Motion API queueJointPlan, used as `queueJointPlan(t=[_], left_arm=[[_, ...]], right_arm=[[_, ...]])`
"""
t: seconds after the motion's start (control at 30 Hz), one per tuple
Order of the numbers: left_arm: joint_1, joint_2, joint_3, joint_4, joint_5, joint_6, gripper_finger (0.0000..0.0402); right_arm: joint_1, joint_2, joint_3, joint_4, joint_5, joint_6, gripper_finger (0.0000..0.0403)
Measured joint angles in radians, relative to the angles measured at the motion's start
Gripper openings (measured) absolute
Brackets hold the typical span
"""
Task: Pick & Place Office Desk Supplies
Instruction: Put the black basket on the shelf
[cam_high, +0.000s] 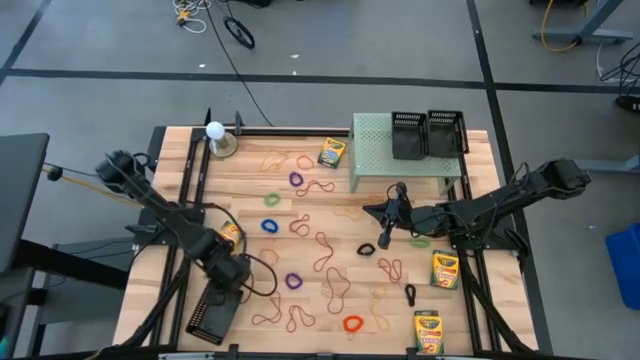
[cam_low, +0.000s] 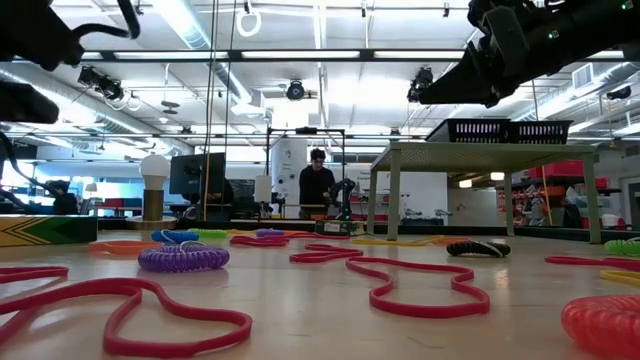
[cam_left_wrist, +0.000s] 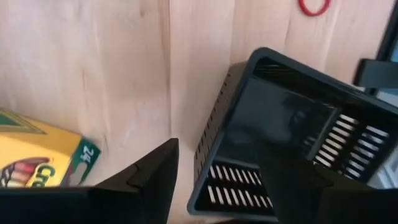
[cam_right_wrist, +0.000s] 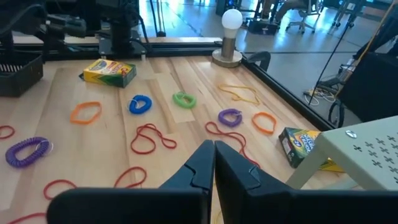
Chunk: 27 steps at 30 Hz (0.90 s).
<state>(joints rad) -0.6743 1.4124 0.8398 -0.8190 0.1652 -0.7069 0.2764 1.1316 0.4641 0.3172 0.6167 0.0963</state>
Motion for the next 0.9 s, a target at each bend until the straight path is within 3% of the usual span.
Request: queueJointPlan(t=[0.2,0.47,0.7,0.9], left_arm=[[-0.001,0.075,-0.001,0.039,-0.008,0.048,0.0158],[0.04,0.066,0.013,0.036,0.022,0.064,0.0021],[0.185,-0.043,0.108,0.006,-0.073,0.026,0.0016],[0.339,-0.081,0.124,0.138,-0.233,-0.235,0.0016]], right_arm=[[0.0,0.0,0.0,0.002,0.0,0.0,0.0023],[0.0,0.0,0.0,0.003,0.0,0.0,0.0023],[0.0,0.0,0.0,0.009,-0.001,-0.007,0.0023],[0.0,0.0,0.0,0.008,-0.003,0.001,0.0023]])
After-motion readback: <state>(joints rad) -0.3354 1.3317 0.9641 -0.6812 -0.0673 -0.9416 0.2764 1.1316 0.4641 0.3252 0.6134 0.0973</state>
